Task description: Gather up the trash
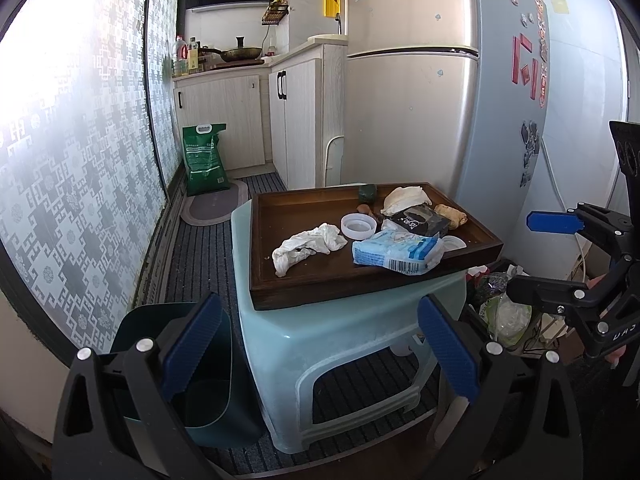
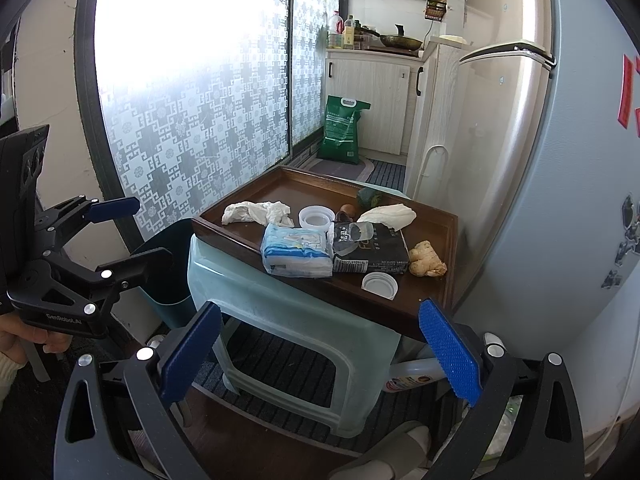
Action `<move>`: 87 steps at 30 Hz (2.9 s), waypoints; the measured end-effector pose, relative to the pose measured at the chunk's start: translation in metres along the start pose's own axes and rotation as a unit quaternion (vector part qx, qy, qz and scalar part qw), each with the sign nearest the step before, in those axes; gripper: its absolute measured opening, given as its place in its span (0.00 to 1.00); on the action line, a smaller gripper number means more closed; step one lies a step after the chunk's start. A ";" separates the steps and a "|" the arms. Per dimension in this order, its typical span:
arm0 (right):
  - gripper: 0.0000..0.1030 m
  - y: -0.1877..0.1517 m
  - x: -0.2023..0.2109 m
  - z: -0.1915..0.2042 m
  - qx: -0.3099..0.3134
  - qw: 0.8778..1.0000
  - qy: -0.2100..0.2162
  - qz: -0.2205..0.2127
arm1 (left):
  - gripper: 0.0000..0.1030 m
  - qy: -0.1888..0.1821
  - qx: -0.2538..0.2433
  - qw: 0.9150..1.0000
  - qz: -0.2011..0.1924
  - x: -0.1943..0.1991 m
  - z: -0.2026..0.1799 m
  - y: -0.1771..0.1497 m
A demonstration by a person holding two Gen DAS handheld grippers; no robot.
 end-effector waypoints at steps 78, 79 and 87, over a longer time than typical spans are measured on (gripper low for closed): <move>0.70 0.013 -0.015 0.018 0.004 0.997 0.072 0.034 | 0.48 -0.055 -0.121 0.984 0.120 -0.070 0.021 0.042; 0.70 0.014 -0.017 0.019 0.008 0.997 0.071 0.037 | 0.46 -0.055 -0.122 0.983 0.126 -0.075 0.022 0.042; 0.70 0.015 -0.038 0.015 -0.016 0.995 0.078 0.059 | 0.23 -0.061 -0.115 0.979 0.156 -0.114 0.036 0.041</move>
Point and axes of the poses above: each gripper's, at about its wrist camera, not at the fingertips, and x roughly against the way its jaws point, z to its left, y to its top, the point moved 2 cm from there along -x, roughly the way its jaws point, and after that the axes turned 3 degrees about -y, right-handed, at the moved point
